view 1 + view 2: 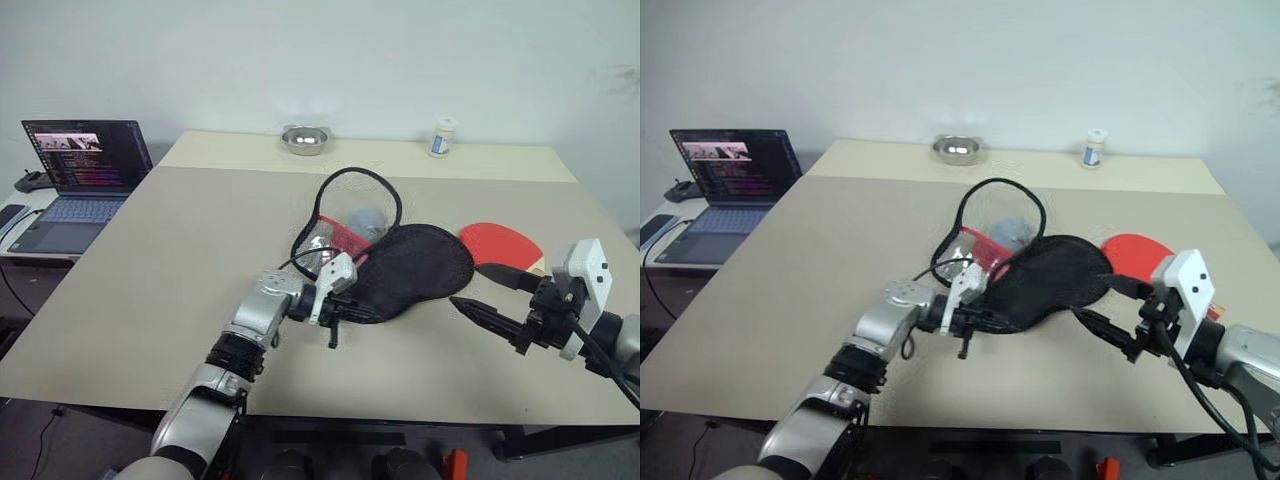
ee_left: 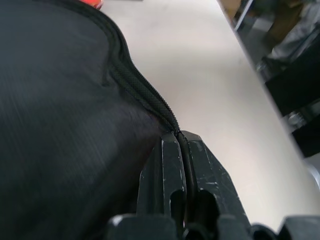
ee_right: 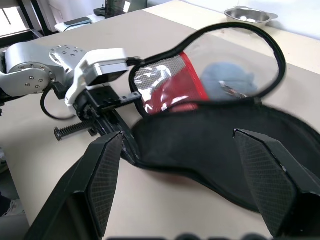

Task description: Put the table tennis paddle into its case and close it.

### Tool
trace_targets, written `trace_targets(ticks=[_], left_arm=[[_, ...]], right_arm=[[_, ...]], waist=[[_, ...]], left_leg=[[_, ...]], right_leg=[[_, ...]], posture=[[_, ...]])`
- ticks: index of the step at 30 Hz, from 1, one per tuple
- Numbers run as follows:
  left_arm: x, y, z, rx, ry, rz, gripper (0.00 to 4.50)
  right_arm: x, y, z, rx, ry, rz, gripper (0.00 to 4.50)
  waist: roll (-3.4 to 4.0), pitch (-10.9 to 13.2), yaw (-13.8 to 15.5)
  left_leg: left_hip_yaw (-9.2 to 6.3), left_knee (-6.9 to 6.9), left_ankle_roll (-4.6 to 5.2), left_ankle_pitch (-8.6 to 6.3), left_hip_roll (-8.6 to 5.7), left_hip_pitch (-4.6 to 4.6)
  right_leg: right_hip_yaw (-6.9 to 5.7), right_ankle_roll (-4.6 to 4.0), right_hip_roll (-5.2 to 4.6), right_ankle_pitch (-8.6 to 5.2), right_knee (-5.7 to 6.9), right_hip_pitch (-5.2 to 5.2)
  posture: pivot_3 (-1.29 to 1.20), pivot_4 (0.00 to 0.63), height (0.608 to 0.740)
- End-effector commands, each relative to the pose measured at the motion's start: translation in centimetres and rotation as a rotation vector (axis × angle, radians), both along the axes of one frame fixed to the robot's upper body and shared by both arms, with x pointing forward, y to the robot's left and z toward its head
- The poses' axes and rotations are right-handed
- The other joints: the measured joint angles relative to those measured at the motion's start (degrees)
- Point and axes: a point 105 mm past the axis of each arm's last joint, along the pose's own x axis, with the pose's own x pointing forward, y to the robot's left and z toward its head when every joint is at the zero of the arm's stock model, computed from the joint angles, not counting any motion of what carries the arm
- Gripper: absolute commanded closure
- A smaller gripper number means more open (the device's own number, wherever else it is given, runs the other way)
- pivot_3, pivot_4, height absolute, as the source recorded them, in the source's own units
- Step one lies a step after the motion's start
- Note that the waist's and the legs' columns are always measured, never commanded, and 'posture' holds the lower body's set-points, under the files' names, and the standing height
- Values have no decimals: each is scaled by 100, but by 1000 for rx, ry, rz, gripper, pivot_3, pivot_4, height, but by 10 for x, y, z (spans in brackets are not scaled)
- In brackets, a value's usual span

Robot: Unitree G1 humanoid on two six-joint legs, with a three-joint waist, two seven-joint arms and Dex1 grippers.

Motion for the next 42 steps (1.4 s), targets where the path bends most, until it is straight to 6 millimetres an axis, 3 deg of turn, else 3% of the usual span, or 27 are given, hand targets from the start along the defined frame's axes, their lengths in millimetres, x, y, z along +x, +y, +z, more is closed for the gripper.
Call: trace_targets(ticks=[1, 7, 8, 10, 15, 21, 25, 35, 42], left_arm=[[1, -14, 11, -32, -2, 16, 4480], [9, -41, 10, -31, -22, 72, 4480], [7, -43, 11, -35, -17, 62, 4288], [3, -45, 12, -48, -8, 41, 3829], [1, -40, 13, -43, -32, 28, 2050], [-11, -10, 15, -1, -85, -53, 42], [-11, 18, 27, -8, -117, -54, 42], [-20, 65, 64, -77, -113, -141, 42], [-23, 91, 75, -26, -175, -191, 42]], right_arm=[[-2, -4, 7, -18, -28, -3, 635], [-3, -13, 6, -52, -24, -29, 635], [-3, -13, 5, -59, -25, -33, 635], [-4, -14, 4, -65, -27, -39, 635], [-2, -19, 1, -74, -25, -73, 635], [6, -28, -8, -67, 16, -172, 635], [15, -36, -27, -34, 111, -320, 635], [38, -8, -78, 178, 362, -459, 635], [53, 17, -105, 179, 459, -455, 635]], waist=[[0, 0, -2], [0, 0, 9], [0, 0, 9], [0, 0, 2], [1, 0, -5], [2, -1, -11], [5, -3, -7], [9, -8, -12], [12, -9, -14]], left_leg=[[0, 0, 0, 0, 0, 0], [-4, 2, 0, 0, -3, -3], [-5, 3, 0, 0, -3, -4], [-4, 3, 0, -1, -4, -4], [-8, 1, 0, 0, 0, -2], [-6, 0, 0, 0, 0, -2], [-7, 0, -2, 1, 2, 0], [-5, 2, -2, 1, 4, -1], [-1, -4, -1, 1, -1, -3]], right_leg=[[0, 0, 0, 0, 0, 0], [-1, 1, 3, 1, -2, 0], [-1, 2, 3, 1, -3, 2], [0, 2, 2, 1, -5, 1], [-2, 2, 5, 1, -1, 0], [1, 1, 5, 1, -2, -1], [0, 0, 2, 1, 1, -1], [0, -2, -3, 1, 1, -1], [2, -3, 0, 0, 0, -5]], posture=[[0, 150, 740], [0, 150, 740], [0, 150, 740], [0, 150, 740], [0, 150, 740], [0, 150, 740], [0, 150, 740], [0, 150, 740], [0, 150, 740]])
